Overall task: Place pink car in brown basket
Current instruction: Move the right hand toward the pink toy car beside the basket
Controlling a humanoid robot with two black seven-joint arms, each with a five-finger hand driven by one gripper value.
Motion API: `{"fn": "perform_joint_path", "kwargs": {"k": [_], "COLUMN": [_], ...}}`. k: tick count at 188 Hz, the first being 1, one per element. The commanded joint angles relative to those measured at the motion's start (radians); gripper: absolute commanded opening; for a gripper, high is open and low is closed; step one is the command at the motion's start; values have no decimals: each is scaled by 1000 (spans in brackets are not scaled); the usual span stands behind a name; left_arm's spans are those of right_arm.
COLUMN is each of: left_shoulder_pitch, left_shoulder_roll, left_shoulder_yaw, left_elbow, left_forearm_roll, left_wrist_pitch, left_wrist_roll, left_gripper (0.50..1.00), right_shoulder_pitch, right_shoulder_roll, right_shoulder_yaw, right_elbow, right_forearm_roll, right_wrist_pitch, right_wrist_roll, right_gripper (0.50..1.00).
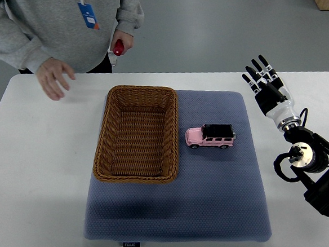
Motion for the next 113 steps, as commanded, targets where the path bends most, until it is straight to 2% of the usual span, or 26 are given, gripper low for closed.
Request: {"fn": "perform_joint_path", "kwargs": {"k": [1,40,64,91,113], "left_shoulder_pitch": [0,0,-6,-6,-6], "left_shoulder_roll": [0,0,0,0,0], "left_shoulder_yaw": [0,-1,-1,-1,-1], "left_elbow": [0,0,2,0,2], "left_forearm_roll": [0,-1,-1,0,-1], "left_wrist_pitch": [2,6,6,6,6], "left_wrist_roll": [-1,-6,-6,-6,-6], "left_gripper": [1000,1000,1000,1000,1000], "right_shoulder_pitch": [0,5,52,137,233], "right_shoulder_roll": [0,-8,-25,-160,-272], "right_shoulder_yaw": [0,-6,-60,-221,-394], "right_elbow": [0,5,20,87,204], "right_forearm_roll": [0,-35,-255,-632,-890], "right_wrist_pitch": [2,17,20,34,43], "right_wrist_roll": [0,-1,-4,-4,-6], "right_gripper": [913,913,911,911,911]}}
